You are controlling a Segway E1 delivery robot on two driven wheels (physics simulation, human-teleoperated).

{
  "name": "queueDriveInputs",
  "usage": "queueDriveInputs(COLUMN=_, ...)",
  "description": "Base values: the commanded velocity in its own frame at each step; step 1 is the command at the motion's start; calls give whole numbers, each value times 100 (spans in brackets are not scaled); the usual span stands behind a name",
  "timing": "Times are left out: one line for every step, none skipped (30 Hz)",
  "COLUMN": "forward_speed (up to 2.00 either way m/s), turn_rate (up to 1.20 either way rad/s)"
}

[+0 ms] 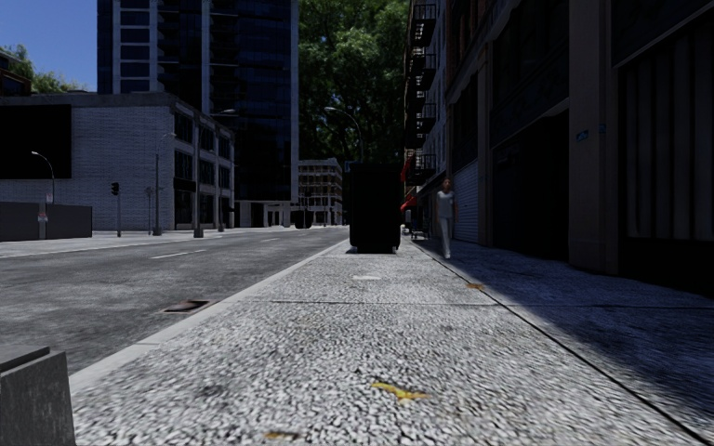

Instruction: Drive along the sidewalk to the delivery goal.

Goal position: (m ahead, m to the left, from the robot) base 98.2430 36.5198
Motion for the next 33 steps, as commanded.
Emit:
queueDriveInputs(forward_speed=0, turn_rate=0)
queueDriveInputs(forward_speed=0, turn_rate=0)
queueDriveInputs(forward_speed=0, turn_rate=0)
queueDriveInputs(forward_speed=0, turn_rate=0)
queueDriveInputs(forward_speed=0, turn_rate=0)
queueDriveInputs(forward_speed=1, turn_rate=0)
queueDriveInputs(forward_speed=7, turn_rate=0)
queueDriveInputs(forward_speed=16, turn_rate=0)
queueDriveInputs(forward_speed=22, turn_rate=0)
queueDriveInputs(forward_speed=22, turn_rate=0)
queueDriveInputs(forward_speed=27, turn_rate=0)
queueDriveInputs(forward_speed=29, turn_rate=0)
queueDriveInputs(forward_speed=30, turn_rate=0)
queueDriveInputs(forward_speed=30, turn_rate=0)
queueDriveInputs(forward_speed=30, turn_rate=0)
queueDriveInputs(forward_speed=30, turn_rate=0)
queueDriveInputs(forward_speed=30, turn_rate=0)
queueDriveInputs(forward_speed=31, turn_rate=0)
queueDriveInputs(forward_speed=33, turn_rate=0)
queueDriveInputs(forward_speed=35, turn_rate=0)
queueDriveInputs(forward_speed=35, turn_rate=0)
queueDriveInputs(forward_speed=35, turn_rate=0)
queueDriveInputs(forward_speed=35, turn_rate=0)
queueDriveInputs(forward_speed=35, turn_rate=0)
queueDriveInputs(forward_speed=36, turn_rate=0)
queueDriveInputs(forward_speed=36, turn_rate=0)
queueDriveInputs(forward_speed=36, turn_rate=0)
queueDriveInputs(forward_speed=36, turn_rate=0)
queueDriveInputs(forward_speed=36, turn_rate=0)
queueDriveInputs(forward_speed=36, turn_rate=0)
queueDriveInputs(forward_speed=36, turn_rate=0)
queueDriveInputs(forward_speed=36, turn_rate=0)
queueDriveInputs(forward_speed=36, turn_rate=0)
